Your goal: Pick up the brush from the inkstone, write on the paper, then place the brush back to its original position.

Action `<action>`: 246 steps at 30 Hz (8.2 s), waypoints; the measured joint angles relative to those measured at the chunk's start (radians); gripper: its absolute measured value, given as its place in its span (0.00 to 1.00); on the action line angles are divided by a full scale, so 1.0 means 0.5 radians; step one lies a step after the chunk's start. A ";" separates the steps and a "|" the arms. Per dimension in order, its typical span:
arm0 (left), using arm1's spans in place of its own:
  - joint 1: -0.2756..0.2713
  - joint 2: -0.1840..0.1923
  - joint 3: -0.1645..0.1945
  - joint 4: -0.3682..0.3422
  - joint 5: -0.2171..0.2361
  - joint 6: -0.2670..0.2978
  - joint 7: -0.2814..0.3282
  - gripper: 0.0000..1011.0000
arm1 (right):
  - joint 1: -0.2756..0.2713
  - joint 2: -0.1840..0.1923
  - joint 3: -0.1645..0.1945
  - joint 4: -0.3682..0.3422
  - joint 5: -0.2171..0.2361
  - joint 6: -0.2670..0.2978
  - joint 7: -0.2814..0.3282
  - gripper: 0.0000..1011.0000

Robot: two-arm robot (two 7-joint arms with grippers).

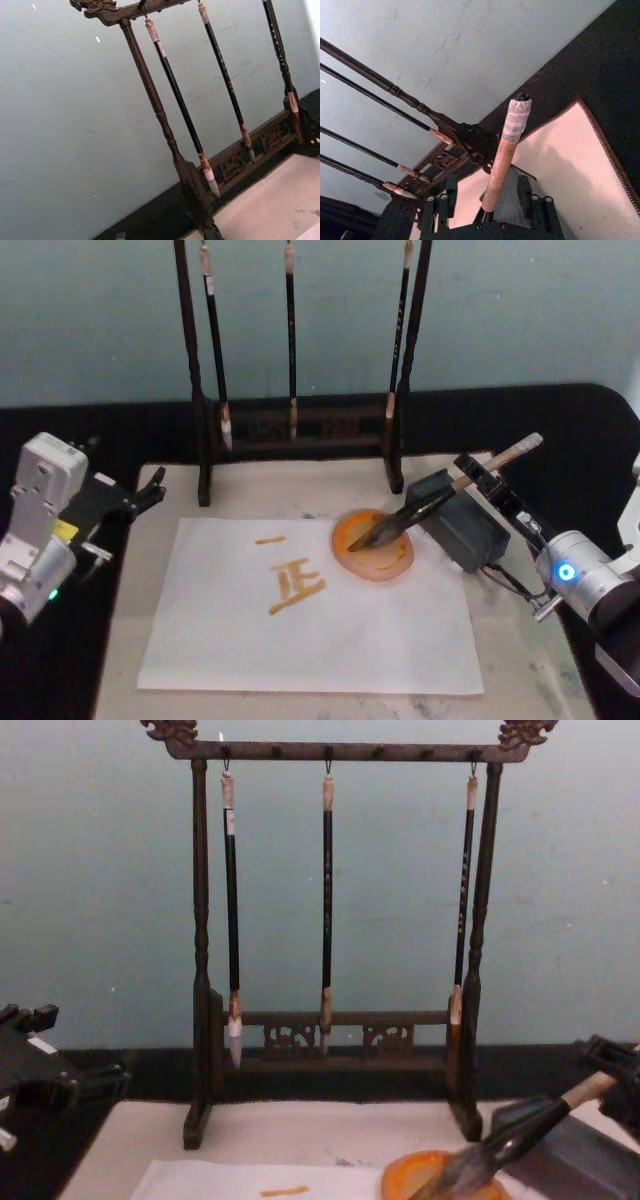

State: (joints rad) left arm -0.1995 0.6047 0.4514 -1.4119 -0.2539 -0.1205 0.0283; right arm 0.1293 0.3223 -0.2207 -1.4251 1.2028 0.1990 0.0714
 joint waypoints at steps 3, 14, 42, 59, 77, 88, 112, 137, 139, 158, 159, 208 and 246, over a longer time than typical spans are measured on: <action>0.000 0.000 0.000 0.000 0.000 0.000 0.000 1.00 | 0.000 -0.001 0.000 0.000 0.000 0.001 0.000 0.69; 0.000 0.000 0.000 0.000 0.000 0.000 0.000 1.00 | 0.000 -0.002 0.003 0.000 -0.001 0.003 0.000 0.32; 0.000 0.000 0.000 0.000 0.000 0.000 0.000 1.00 | 0.008 0.008 -0.011 0.003 0.000 -0.010 0.021 0.16; 0.000 0.000 0.000 0.000 0.000 0.000 0.000 1.00 | 0.162 0.180 -0.208 0.016 -0.246 -0.226 0.266 0.16; 0.000 0.000 0.000 0.000 0.000 0.000 0.000 1.00 | 0.292 0.275 -0.408 -0.096 -0.818 -0.384 0.450 0.16; 0.000 0.000 0.000 0.000 0.000 0.000 0.000 1.00 | 0.401 0.256 -0.536 -0.059 -1.128 -0.449 0.524 0.16; 0.000 0.000 0.000 0.000 0.000 0.000 0.000 1.00 | 0.559 0.076 -0.691 0.119 -1.437 -0.527 0.742 0.16; 0.000 0.000 0.000 0.000 0.000 0.000 0.000 1.00 | 0.629 -0.082 -0.655 0.312 -1.568 -0.542 0.829 0.16; 0.000 0.000 0.000 0.000 0.000 0.000 0.000 1.00 | 0.628 -0.087 -0.650 0.316 -1.574 -0.540 0.833 0.16; 0.000 0.000 0.000 0.000 0.000 0.000 0.000 1.00 | 0.582 -0.117 -0.608 0.302 -1.641 -0.504 0.867 0.16; 0.000 0.000 0.000 0.000 0.000 0.000 0.000 1.00 | 0.579 -0.116 -0.607 0.297 -1.642 -0.503 0.868 0.16; 0.000 0.000 0.000 0.000 0.000 0.000 0.000 1.00 | 0.255 0.062 -0.339 -0.232 -1.413 -0.498 0.799 0.16; 0.000 0.000 0.000 0.000 0.000 0.000 0.000 1.00 | 0.124 0.029 0.095 0.226 -0.180 -0.014 0.712 0.16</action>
State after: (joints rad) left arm -0.1995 0.6047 0.4514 -1.4120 -0.2539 -0.1205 0.0283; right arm 0.1913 0.3369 -0.1733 -1.3119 1.1126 0.1920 0.4274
